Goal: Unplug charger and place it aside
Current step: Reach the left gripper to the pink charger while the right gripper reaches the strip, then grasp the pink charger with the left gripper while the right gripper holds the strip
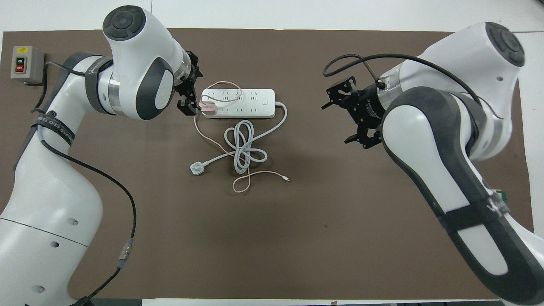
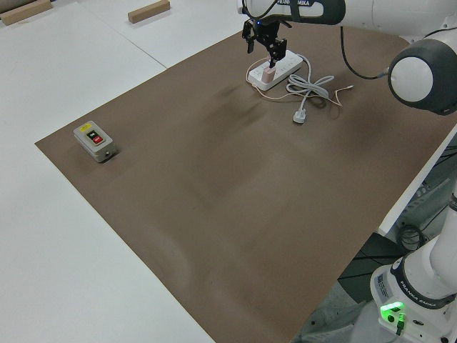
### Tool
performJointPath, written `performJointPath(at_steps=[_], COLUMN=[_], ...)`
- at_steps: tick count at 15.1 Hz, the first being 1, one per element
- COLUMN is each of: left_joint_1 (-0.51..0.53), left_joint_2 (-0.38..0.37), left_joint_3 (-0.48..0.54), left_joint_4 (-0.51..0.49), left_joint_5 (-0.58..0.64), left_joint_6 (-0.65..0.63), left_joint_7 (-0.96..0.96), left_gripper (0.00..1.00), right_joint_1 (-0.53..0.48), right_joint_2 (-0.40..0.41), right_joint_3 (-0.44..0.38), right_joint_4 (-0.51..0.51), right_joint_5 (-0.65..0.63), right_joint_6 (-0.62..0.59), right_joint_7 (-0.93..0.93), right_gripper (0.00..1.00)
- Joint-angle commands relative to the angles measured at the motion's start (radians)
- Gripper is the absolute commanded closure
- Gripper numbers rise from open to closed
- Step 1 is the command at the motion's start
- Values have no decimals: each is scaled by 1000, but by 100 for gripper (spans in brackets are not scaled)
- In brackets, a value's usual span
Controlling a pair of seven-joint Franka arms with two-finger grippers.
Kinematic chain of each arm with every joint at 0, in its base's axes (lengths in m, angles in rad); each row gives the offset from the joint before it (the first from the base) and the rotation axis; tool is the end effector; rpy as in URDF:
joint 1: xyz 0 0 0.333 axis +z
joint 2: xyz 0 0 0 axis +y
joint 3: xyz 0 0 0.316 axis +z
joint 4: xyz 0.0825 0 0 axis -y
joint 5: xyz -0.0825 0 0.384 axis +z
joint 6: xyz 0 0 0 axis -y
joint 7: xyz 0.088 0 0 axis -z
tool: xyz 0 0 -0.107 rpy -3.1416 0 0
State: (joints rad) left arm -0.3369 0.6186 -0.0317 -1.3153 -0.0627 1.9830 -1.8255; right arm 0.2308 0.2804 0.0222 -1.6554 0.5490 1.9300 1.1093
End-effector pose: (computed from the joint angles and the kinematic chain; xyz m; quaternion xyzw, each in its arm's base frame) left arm 0.6832 -0.2625 0.3811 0.7354 0.6761 -0.0227 0.0393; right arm 0.6166 0.1954 0.4561 -0.8349 0.4870 0.1638 0.1974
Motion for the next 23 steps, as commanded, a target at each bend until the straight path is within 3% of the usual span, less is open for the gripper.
performJointPath(at_steps=[1, 3, 7, 9, 13, 18, 19, 20, 23], left_joint_1=[-19, -20, -50, -59, -56, -59, -63, -63, -62], left_joint_2=[-28, -57, -86, -92, -94, -102, -102, -102, -100], left_joint_3=[19, 19, 19, 19, 19, 19, 19, 19, 19], left_joint_4=[-82, -168, -263, -274, -280, -297, -297, -295, -285], left_joint_5=[32, 50, 52, 52, 53, 55, 53, 55, 58], left_joint_6=[66, 138, 212, 212, 200, 214, 212, 212, 191], left_joint_7=[-23, -23, -23, -23, -20, -20, -20, -15, -12], left_gripper=[0, 0, 0, 0, 1, 50, 84, 100, 100], right_joint_1=[25, 51, 108, 127, 127, 131, 131, 133, 140], right_joint_2=[173, 299, 452, 578, 658, 710, 720, 723, 724], right_joint_3=[-4, -2, -2, -2, 5, -8, -8, -10, -7], right_joint_4=[158, 268, 301, 432, 517, 636, 663, 664, 660], right_joint_5=[121, 185, 325, 344, 348, 315, 306, 302, 275], right_joint_6=[15, 43, 190, 218, 179, 114, 110, 119, 150], right_joint_7=[202, 303, 317, 357, 351, 346, 346, 343, 337], right_gripper=[0, 0, 0, 0, 0, 0, 0, 0, 0])
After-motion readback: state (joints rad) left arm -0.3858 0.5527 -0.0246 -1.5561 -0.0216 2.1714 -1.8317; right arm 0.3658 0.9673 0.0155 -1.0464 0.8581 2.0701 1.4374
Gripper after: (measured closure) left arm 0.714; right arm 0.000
